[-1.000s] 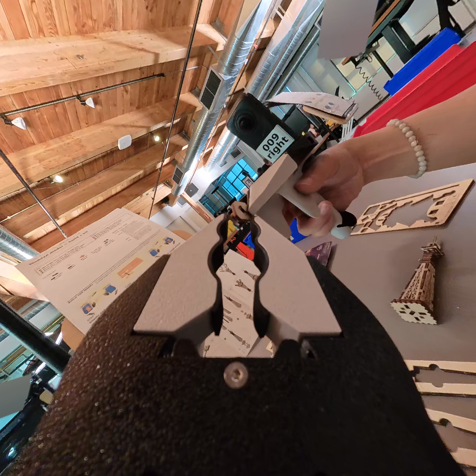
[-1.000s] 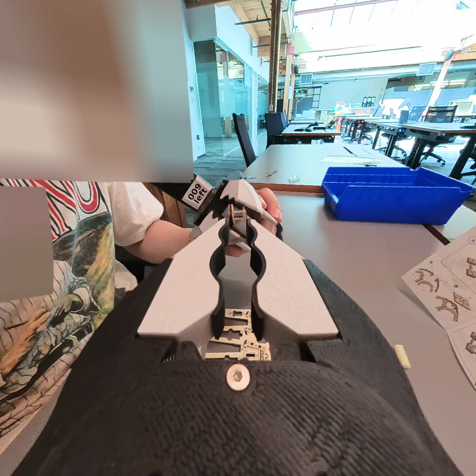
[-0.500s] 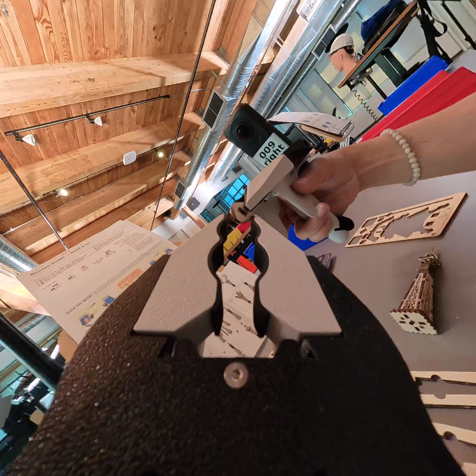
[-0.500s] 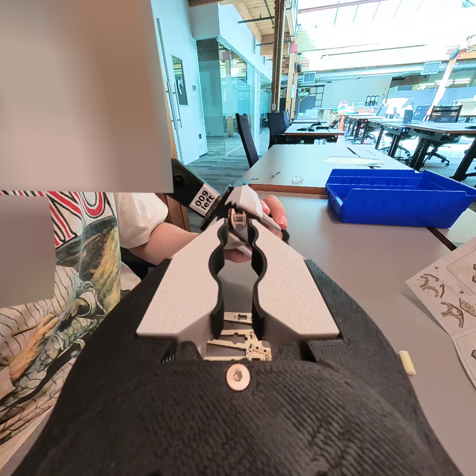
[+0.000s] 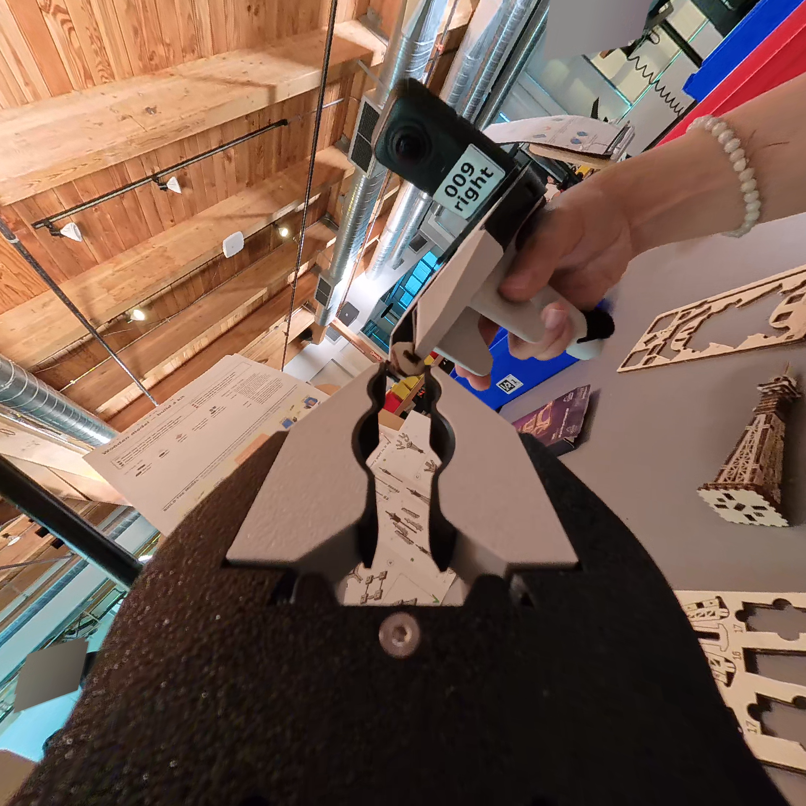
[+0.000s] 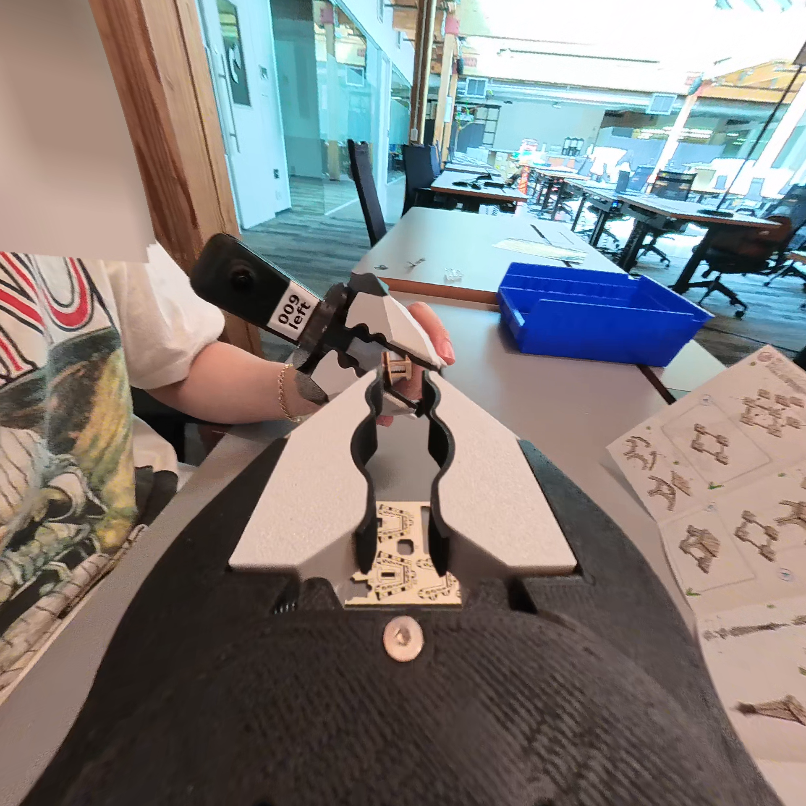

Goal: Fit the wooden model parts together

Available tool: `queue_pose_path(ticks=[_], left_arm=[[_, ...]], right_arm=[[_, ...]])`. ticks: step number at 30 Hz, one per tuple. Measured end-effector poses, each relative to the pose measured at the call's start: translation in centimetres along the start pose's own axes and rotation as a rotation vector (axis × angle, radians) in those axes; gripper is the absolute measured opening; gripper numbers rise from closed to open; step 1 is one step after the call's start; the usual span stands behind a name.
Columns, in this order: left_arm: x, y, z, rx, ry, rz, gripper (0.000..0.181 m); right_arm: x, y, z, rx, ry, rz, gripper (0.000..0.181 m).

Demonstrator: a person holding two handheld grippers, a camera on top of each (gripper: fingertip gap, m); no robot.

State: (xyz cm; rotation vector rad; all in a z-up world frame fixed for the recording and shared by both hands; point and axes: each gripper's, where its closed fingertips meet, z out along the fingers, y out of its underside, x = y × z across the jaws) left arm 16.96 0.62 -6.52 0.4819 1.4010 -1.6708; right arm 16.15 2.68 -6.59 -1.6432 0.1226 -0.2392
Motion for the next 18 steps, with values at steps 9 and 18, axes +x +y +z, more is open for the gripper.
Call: queue_pose_path(ticks=[9,18], left_arm=[[-0.08,0.04,-0.02,0.007,0.006,-0.051,0.014],[-0.13,0.34,0.01,0.001,0.014,-0.096,0.015]], right_arm=[[-0.15,-0.06,0.22,0.005,0.008,-0.043,0.011],[0.15,0.04,0.26,0.023,0.002,-0.019,0.010]])
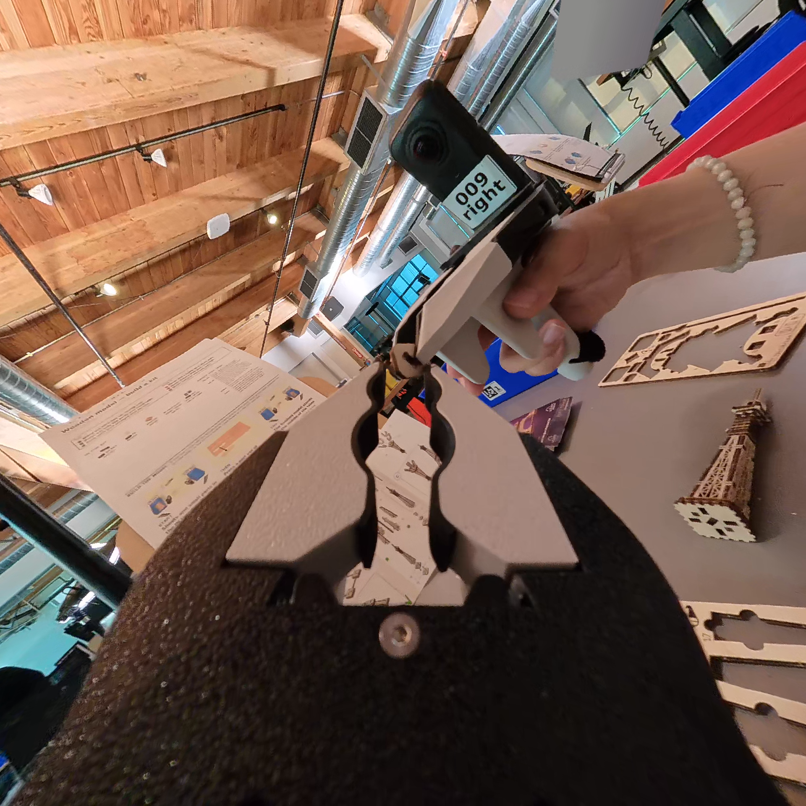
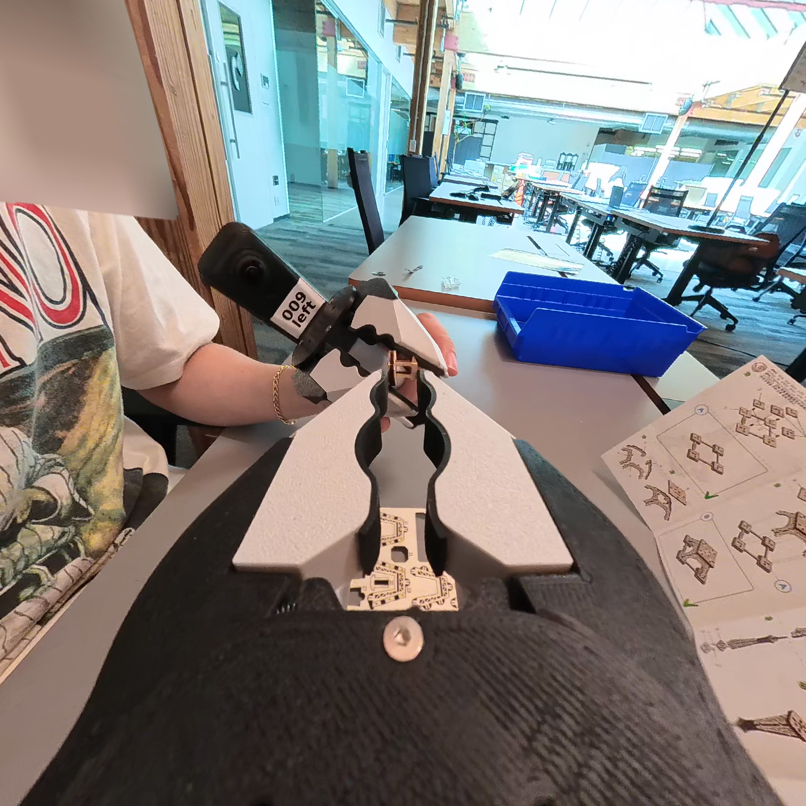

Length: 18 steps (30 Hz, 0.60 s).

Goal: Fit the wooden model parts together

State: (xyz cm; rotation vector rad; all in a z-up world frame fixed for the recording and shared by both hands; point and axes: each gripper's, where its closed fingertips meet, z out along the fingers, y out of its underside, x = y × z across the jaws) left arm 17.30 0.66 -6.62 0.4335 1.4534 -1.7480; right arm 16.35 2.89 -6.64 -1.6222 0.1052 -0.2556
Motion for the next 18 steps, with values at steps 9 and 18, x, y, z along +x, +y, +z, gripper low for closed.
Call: queue_pose_path(ticks=[9,18], left_arm=[[-0.7,-1.2,-1.2,0.099,0.178,-0.394,0.033],[1.9,-2.2,-2.2,0.133,0.495,-0.735,0.019]], right_arm=[[0.3,-0.6,-1.3,0.085,-0.032,-0.008,0.010],[-1.5,0.2,-1.2,0.169,-0.132,-0.022,0.010]])
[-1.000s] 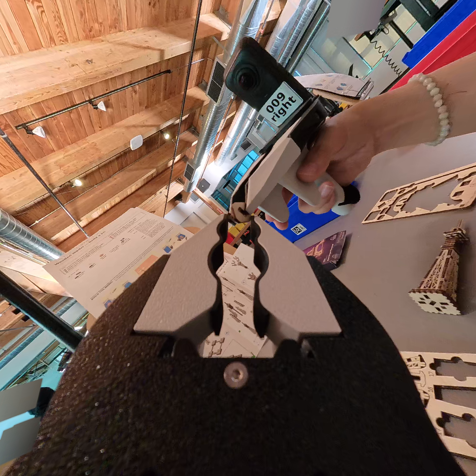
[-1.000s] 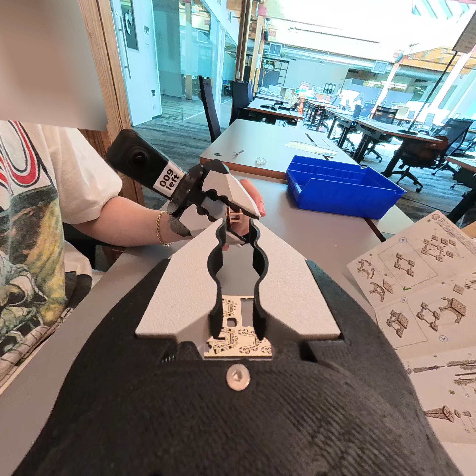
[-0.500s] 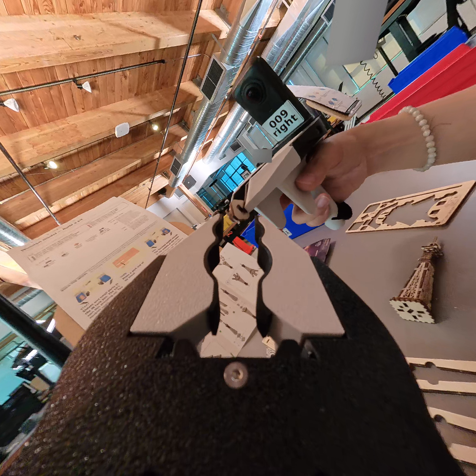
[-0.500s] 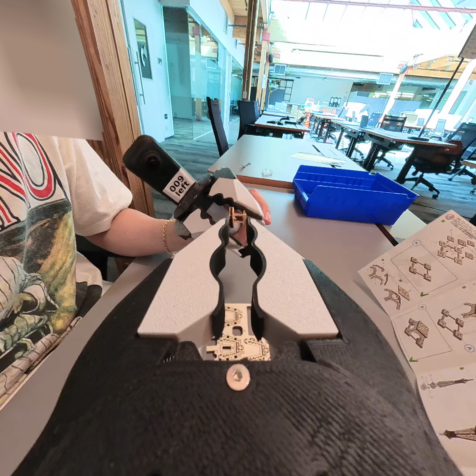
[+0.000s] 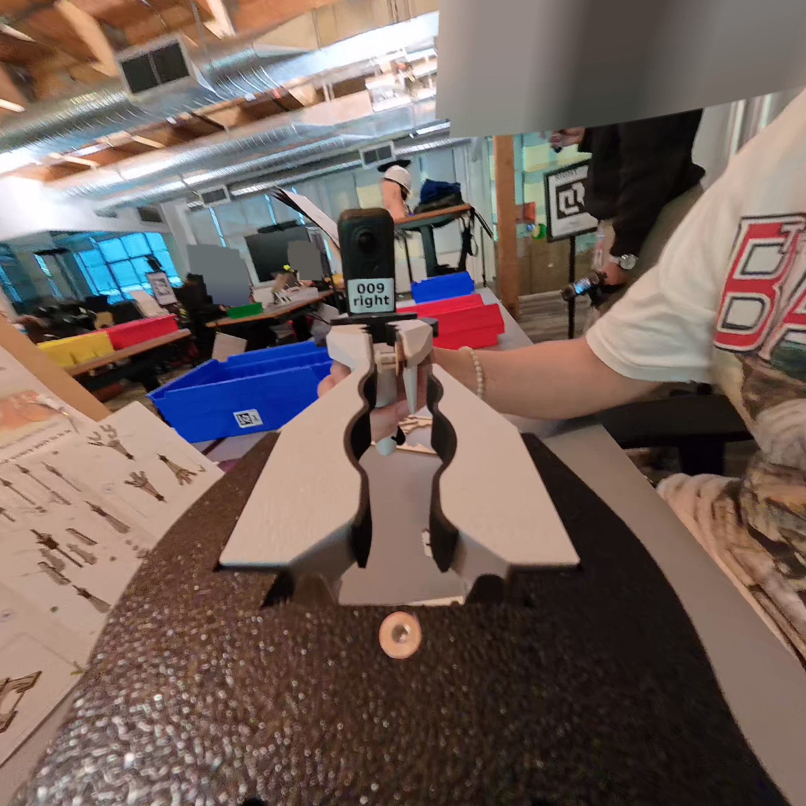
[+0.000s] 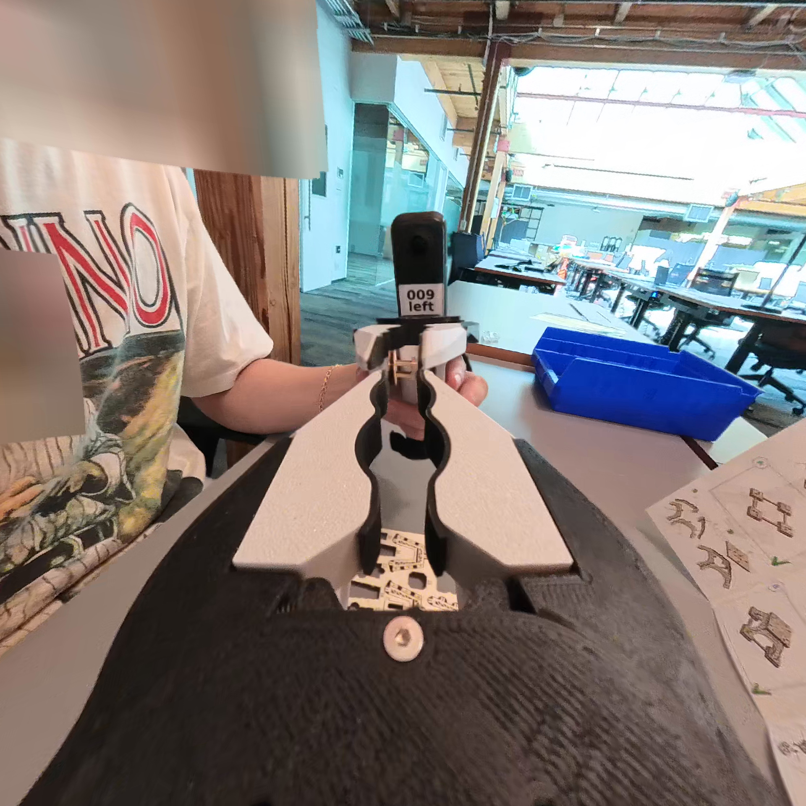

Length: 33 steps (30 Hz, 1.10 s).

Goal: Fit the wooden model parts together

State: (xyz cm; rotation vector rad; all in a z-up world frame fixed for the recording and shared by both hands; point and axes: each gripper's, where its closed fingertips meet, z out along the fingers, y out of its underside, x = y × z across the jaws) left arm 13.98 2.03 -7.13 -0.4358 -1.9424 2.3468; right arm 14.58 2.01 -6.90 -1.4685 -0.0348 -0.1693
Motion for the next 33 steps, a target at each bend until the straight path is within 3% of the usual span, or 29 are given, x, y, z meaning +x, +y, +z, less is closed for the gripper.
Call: queue_pose_path(ticks=[12,17,25,33], left_arm=[[2.0,2.5,1.6,-0.102,0.093,0.014,0.018],[2.2,2.9,2.1,-0.105,0.097,0.009,0.016],[2.3,3.4,2.4,-0.120,0.096,0.005,0.010],[2.0,4.0,2.1,-0.148,0.093,-0.025,0.010]], right_arm=[[-2.9,1.9,-1.3,0.039,0.095,-0.021,0.010],[-3.0,2.3,-1.9,0.086,0.114,0.004,0.010],[-2.9,2.6,-2.4,0.055,0.155,-0.056,0.010],[-2.5,3.4,-2.3,0.033,0.148,0.010,0.010]])
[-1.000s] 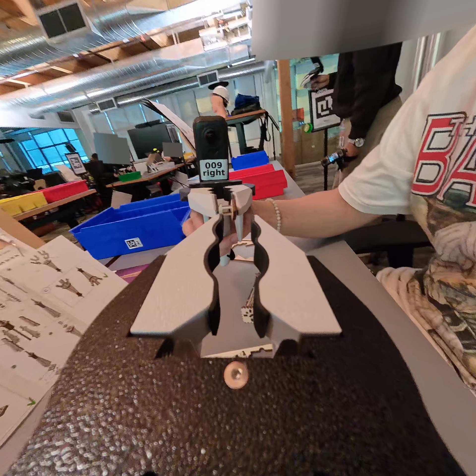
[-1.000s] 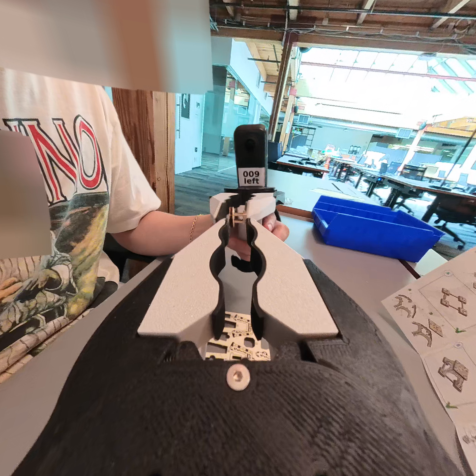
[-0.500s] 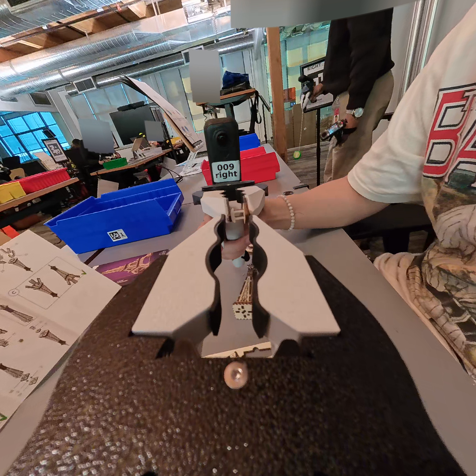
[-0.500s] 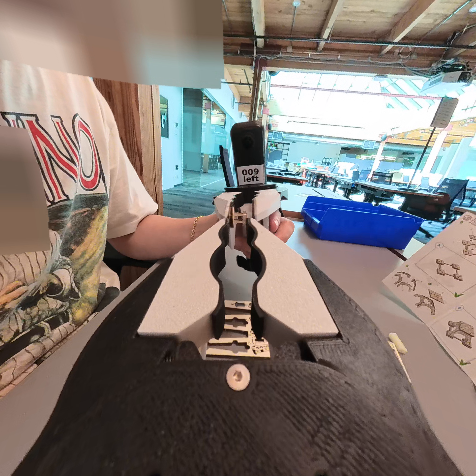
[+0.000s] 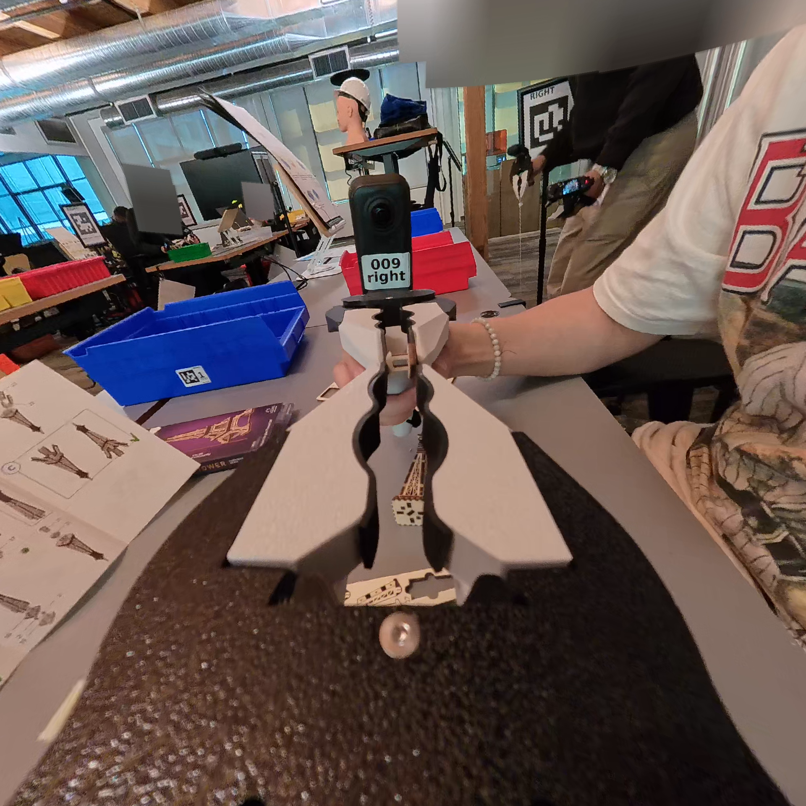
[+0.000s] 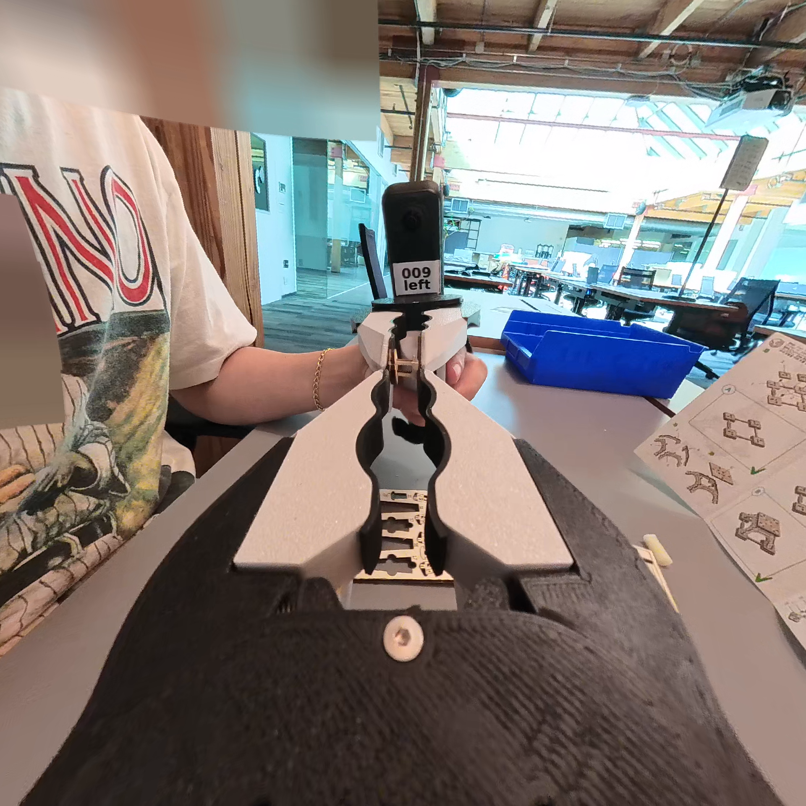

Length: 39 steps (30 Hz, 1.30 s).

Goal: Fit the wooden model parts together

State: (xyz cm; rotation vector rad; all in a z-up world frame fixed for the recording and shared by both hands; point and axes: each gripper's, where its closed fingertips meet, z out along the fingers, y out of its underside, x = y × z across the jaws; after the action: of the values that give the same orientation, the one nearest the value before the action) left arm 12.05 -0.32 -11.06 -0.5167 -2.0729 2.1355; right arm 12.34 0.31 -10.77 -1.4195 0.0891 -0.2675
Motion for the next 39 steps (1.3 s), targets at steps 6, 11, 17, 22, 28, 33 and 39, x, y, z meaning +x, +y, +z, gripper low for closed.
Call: queue_pose_path(ticks=[6,11,17,22,28,33,39], left_arm=[[-0.3,0.1,0.0,0.009,-0.001,-0.060,0.009],[-0.6,0.4,-0.2,0.000,0.005,-0.104,0.009],[-0.8,0.6,-0.2,0.033,0.022,-0.164,0.010],[-0.5,0.8,-0.2,0.030,0.047,-0.178,0.011],[-0.5,0.9,-0.2,0.016,0.047,-0.165,0.012],[-0.5,1.3,-0.2,-0.011,0.046,-0.152,0.010],[-0.4,1.3,-0.3,-0.006,0.060,-0.159,0.009]], right_arm=[[0.3,0.1,-0.1,0.011,0.011,0.028,0.009],[0.7,0.4,0.1,0.018,0.023,0.058,0.009],[0.8,0.6,0.0,0.010,0.019,0.083,0.009],[0.6,0.8,0.0,-0.013,0.001,0.084,0.009],[0.5,1.2,0.0,-0.039,0.001,0.066,0.009],[0.5,1.7,0.0,-0.084,0.017,0.035,0.009],[0.4,1.7,0.1,-0.086,0.015,0.029,0.009]])
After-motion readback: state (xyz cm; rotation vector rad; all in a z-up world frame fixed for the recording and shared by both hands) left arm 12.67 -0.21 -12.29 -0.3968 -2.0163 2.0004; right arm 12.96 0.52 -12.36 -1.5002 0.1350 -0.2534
